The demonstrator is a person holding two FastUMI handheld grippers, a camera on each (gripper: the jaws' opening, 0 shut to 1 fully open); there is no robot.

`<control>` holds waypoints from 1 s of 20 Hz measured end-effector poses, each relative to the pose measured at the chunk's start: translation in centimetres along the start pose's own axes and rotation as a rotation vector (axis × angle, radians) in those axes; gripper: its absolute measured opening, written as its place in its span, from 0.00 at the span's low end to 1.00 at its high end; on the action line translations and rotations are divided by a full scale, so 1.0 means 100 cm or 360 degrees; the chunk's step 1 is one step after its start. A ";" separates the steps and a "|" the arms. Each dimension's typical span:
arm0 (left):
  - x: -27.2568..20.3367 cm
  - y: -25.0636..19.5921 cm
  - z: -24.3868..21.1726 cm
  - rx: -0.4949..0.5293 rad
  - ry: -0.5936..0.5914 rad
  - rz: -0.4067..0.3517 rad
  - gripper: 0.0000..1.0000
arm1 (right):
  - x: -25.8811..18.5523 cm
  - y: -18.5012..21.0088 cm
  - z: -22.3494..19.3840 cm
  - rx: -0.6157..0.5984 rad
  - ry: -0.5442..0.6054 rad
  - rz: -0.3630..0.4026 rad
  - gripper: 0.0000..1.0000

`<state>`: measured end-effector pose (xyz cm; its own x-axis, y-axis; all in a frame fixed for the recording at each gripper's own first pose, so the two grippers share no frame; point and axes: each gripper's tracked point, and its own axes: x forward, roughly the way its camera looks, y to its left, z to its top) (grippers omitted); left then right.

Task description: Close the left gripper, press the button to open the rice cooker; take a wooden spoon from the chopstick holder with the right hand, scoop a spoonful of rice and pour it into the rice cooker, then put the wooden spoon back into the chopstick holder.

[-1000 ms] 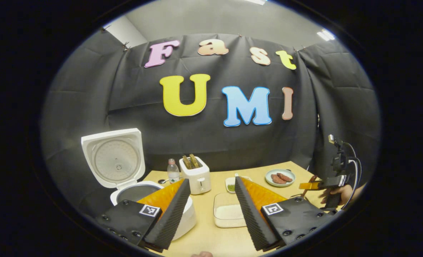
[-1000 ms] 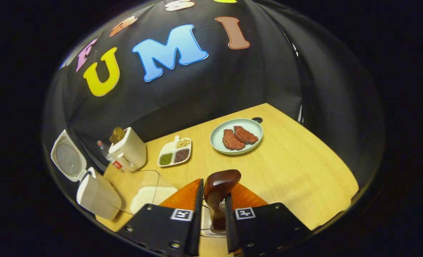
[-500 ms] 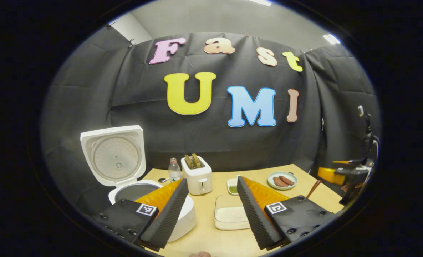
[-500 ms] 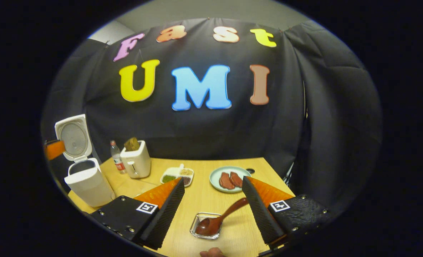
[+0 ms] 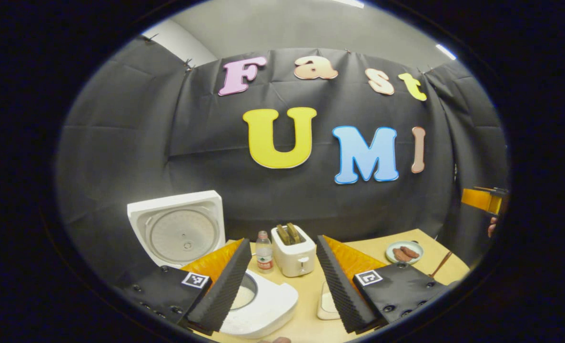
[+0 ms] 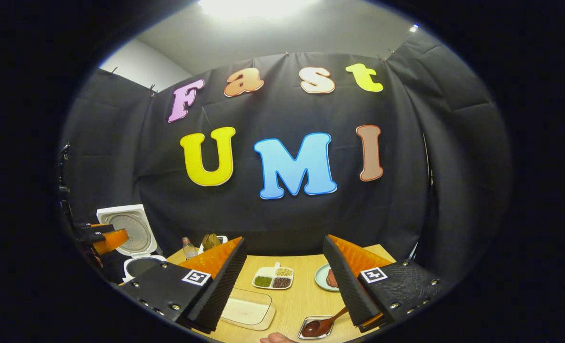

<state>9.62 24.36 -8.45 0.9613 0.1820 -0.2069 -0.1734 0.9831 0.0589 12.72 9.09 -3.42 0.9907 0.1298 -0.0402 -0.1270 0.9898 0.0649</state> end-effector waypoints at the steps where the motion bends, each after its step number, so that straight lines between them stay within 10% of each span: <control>1: 0.007 0.012 0.003 -0.0004 0.0010 0.0046 0.96 | 0.002 0.003 0.001 -0.0003 -0.0001 0.0011 0.98; 11: 0.083 0.147 0.067 -0.0205 -0.0037 0.0703 0.95 | 0.045 0.016 -0.012 0.0027 0.0069 0.0116 0.98; 20: 0.154 0.229 0.050 -0.0426 0.0119 0.0966 1.00 | 0.068 -0.008 -0.044 0.0093 0.0139 -0.0006 0.98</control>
<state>21.51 49.56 -5.38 0.6604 0.6963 -0.2810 -0.7357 0.6750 -0.0563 19.40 9.47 -8.11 0.9830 0.1330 -0.1269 -0.1175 0.9855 0.1224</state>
